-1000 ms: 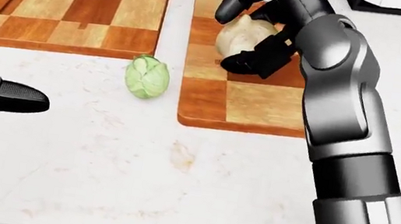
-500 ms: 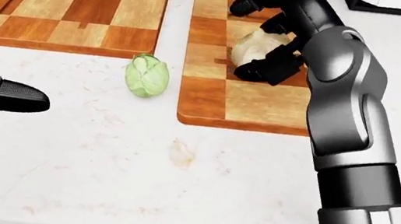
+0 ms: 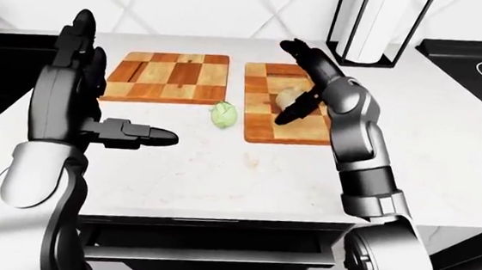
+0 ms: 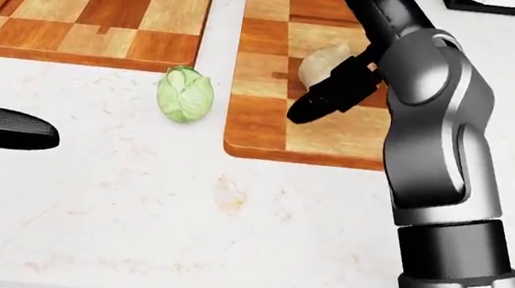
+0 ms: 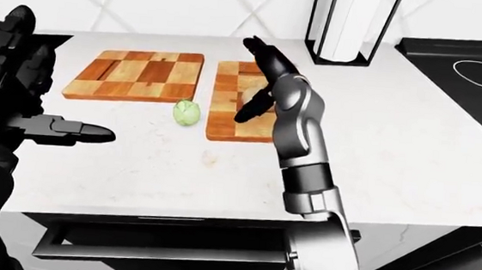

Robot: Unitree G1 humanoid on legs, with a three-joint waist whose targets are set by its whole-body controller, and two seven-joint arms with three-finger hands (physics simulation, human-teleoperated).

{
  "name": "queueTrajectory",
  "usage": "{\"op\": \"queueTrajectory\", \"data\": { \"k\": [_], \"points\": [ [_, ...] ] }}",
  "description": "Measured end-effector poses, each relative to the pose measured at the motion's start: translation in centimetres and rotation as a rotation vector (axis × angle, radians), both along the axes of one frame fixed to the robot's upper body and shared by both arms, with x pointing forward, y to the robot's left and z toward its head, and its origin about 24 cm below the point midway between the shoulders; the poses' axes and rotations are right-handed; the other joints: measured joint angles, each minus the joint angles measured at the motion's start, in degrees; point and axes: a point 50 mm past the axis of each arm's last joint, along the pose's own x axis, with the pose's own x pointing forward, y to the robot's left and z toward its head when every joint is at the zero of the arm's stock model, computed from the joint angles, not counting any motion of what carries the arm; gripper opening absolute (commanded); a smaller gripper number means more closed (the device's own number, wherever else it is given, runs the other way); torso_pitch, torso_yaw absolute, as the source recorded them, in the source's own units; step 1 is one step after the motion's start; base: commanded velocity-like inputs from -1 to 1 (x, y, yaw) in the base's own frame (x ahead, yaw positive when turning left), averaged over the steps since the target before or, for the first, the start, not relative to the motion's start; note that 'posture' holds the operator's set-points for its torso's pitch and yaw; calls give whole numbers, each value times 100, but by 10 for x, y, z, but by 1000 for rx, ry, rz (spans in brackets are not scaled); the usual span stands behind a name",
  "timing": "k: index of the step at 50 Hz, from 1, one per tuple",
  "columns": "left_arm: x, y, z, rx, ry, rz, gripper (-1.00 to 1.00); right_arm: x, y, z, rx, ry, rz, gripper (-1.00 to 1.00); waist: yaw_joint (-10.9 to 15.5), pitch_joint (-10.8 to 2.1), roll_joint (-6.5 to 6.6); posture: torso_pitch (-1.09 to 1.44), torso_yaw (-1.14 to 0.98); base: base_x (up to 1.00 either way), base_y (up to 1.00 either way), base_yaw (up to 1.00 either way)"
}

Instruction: Place the ginger and the brussel sprout on separate cutting boards.

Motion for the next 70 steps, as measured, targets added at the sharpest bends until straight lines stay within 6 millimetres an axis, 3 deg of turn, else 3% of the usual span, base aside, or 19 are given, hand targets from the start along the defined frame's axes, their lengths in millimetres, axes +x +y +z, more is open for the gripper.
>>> {"op": "queueTrajectory", "data": {
  "k": [13,37,58,70],
  "points": [
    [2,0,2,-1,1,-2,100,-10,33,24,7,-41,107,72,-19,-2,24,0,0,0,0,0],
    [-6,5,-6,-5,12,12,100,-2,96,-15,3,47,258,59,-40,-3,96,0,0,0,0,0],
    [-4,4,-3,0,4,16,100,-4,98,-30,-17,68,265,37,-37,-12,100,0,0,0,0,0],
    [-5,5,0,5,3,16,100,-5,96,-38,-23,84,265,36,-41,-12,107,0,0,0,0,0]
  ]
}}
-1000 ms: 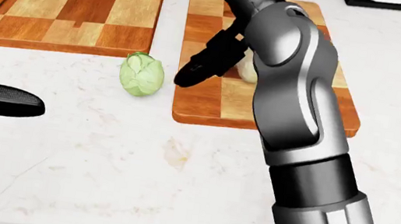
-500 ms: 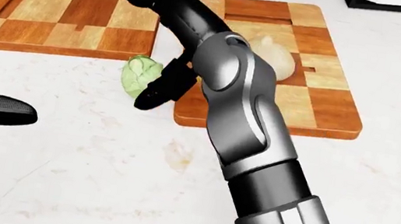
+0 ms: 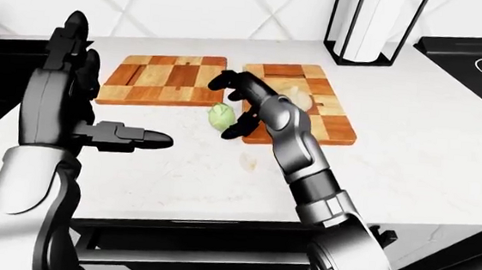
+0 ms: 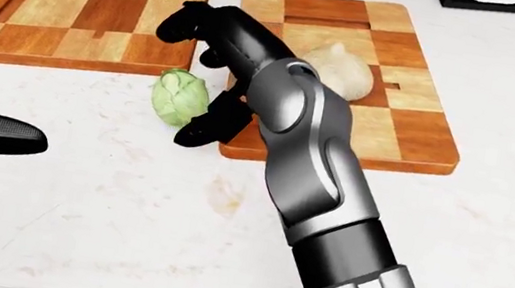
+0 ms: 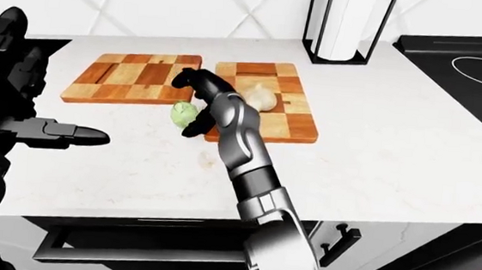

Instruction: Place the ginger and the brussel sprout on separate cutting boards.

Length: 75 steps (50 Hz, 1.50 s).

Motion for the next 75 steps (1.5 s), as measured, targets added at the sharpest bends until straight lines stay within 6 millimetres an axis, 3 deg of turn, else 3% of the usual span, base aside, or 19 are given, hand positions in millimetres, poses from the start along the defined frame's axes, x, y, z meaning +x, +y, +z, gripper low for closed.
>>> {"op": "queueTrajectory", "data": {
  "k": [32,61,75],
  "points": [
    [-4,3,-1,0,-4,16,100,-2,11,-6,-8,6,31,16,-9,-27,18,0,0,0,0,0],
    [-7,6,1,3,-7,22,100,-4,15,1,-32,-12,46,-25,-18,-32,31,0,0,0,0,0],
    [-8,7,0,-1,-8,27,100,-3,26,9,-73,11,70,-43,-35,39,32,0,0,0,0,0]
  ]
}}
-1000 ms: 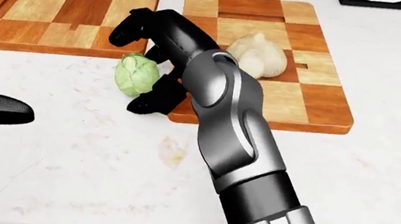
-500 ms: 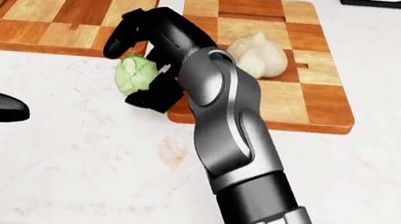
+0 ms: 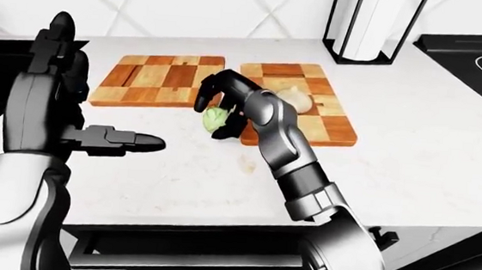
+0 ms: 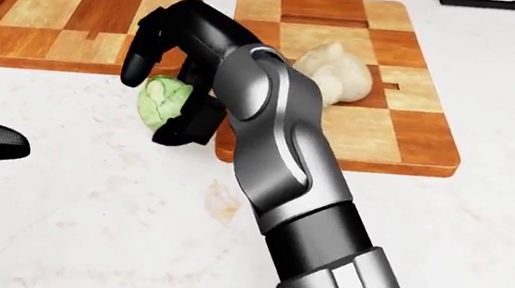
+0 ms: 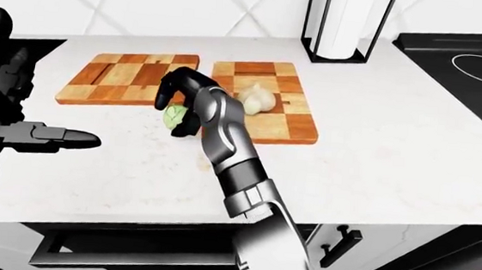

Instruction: Place the ginger and the brussel sprout on separate cutting boards.

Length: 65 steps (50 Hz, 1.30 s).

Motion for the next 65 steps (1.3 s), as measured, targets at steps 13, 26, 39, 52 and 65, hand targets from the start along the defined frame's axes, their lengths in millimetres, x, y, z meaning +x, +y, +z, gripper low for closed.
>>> {"op": "queueTrajectory", "data": {
  "k": [13,26,39,52,65],
  "points": [
    [1,4,3,-1,-5,6,100,4,8,23,-8,-29,22,-45,-2,20,11,0,0,0,0,0],
    [1,4,2,-3,-1,3,100,20,14,46,-16,-26,22,-46,-22,43,56,0,0,0,0,0],
    [-2,7,0,-5,-4,15,100,24,14,45,51,-27,4,-47,-22,32,76,0,0,0,0,0],
    [-5,8,2,-11,-5,16,100,27,10,41,167,-73,-78,-47,-4,57,69,0,0,0,0,0],
    [-5,5,4,-25,-11,-13,100,30,0,69,239,-171,-130,-47,67,46,41,0,4,0,0,0]
  ]
}}
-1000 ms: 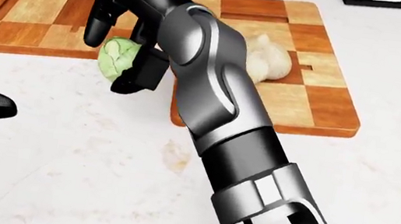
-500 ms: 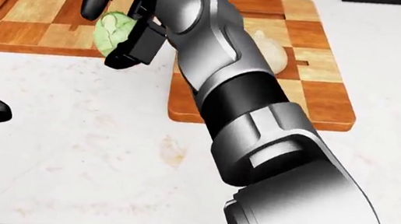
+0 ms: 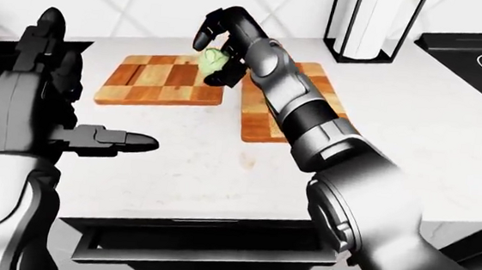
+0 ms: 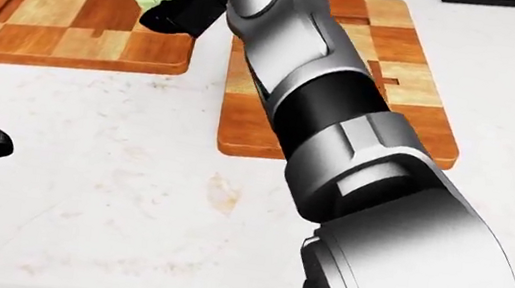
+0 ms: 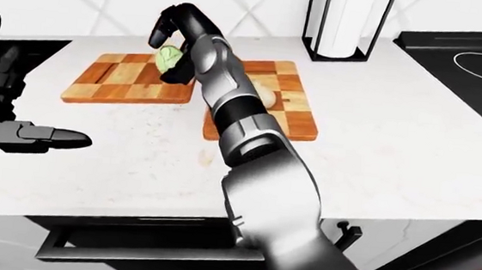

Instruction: Place the ginger and the brussel sprout on separate cutting boards.

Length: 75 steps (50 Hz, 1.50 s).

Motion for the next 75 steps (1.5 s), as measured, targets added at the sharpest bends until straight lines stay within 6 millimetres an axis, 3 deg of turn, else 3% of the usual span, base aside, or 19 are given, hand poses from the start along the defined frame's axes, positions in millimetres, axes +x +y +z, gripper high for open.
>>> {"op": "queueTrajectory", "data": {
  "k": [24,40,53,75],
  "points": [
    [-1,0,3,4,-3,-1,100,6,-28,28,20,-29,-83,-47,488,12,-81,0,16,0,0,0],
    [-2,0,2,1,-3,-3,100,10,-35,18,22,11,-106,-48,974,7,-88,0,24,0,0,0],
    [-4,0,4,3,-9,-7,100,10,-39,20,29,0,-119,-48,1509,-53,-16,0,31,0,0,0],
    [-7,1,5,16,-18,-1,100,19,-73,3,70,24,-269,-49,2355,-155,80,0,42,0,0,0]
  ]
}}
